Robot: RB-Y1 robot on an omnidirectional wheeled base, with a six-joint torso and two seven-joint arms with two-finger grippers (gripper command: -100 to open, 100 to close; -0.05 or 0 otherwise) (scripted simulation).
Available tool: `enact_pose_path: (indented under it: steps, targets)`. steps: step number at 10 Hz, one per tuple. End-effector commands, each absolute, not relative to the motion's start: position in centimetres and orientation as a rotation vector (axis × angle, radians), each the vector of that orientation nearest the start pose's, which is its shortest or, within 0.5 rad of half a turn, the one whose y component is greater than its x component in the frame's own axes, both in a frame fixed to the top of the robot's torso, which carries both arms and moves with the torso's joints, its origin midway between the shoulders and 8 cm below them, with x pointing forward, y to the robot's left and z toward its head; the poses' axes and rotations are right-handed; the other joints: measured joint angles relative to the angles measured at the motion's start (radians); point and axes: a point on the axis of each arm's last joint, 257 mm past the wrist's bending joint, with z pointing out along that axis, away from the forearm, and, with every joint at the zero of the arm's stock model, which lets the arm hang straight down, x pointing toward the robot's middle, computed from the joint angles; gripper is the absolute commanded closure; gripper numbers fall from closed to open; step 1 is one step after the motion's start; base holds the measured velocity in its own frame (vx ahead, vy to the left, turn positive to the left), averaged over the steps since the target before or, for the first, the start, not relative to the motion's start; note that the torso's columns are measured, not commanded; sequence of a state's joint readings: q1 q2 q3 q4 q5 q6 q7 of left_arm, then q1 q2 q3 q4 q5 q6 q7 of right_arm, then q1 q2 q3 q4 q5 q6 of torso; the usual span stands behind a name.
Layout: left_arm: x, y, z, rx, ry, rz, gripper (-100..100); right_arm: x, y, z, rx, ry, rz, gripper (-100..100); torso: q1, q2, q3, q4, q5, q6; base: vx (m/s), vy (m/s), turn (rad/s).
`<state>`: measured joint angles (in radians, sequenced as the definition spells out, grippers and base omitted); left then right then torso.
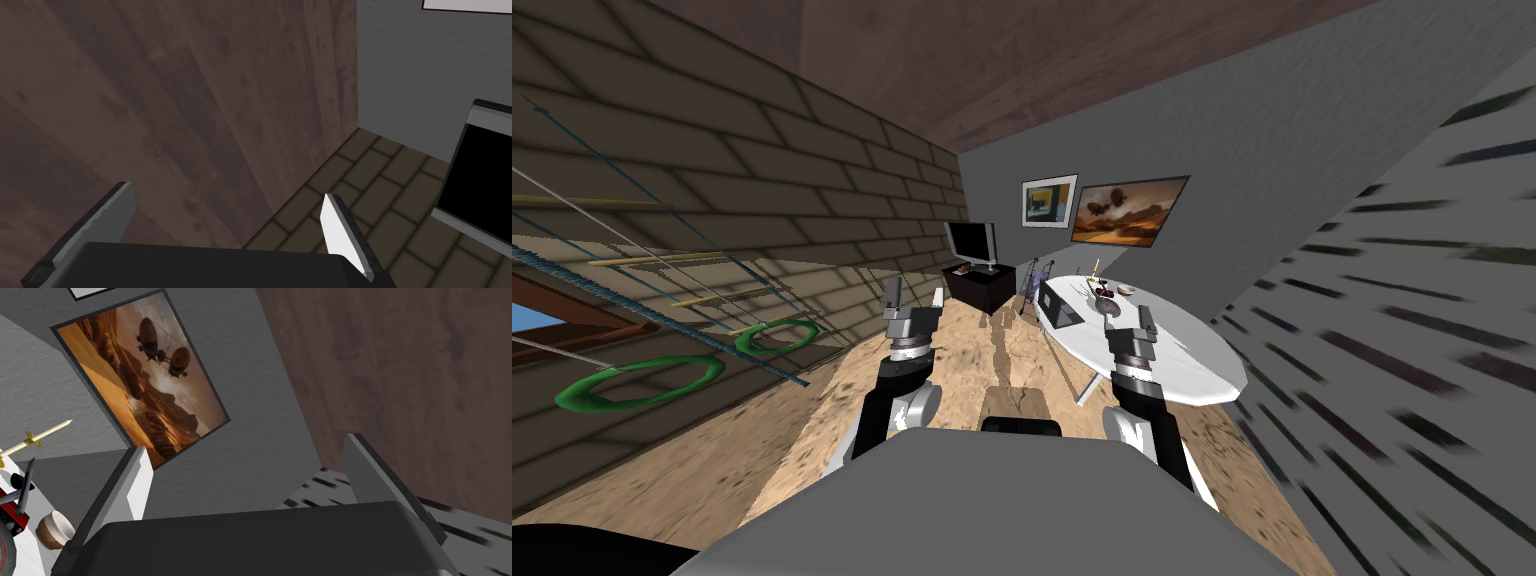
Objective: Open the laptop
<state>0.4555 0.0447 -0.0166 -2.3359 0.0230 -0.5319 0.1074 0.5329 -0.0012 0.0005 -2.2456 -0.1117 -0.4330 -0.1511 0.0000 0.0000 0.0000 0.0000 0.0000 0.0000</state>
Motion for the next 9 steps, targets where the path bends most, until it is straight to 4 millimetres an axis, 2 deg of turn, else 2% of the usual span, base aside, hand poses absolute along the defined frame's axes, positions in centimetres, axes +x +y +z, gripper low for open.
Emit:
enact_pose_path:
  steps: [1, 9]
  targets:
    - [32.88, 26.26, 6.8, -0.575, 0.523, -1.482, 0, 35.55, -29.91, -1.55, 0.897, 0.576, 1.465, 0, 0.0, 0.04, -0.082, 0.041, 0.0, 0.0, 0.0, 0.0, 0.0]
    - [32.87, 26.26, 6.81, -0.574, 0.522, -1.482, 0, 35.54, -29.9, -1.54, 0.896, 0.576, 1.465, 0, 0.0, 0.618, -1.234, 0.617, 0.0, 0.0, 0.0, 0.0, 0.0]
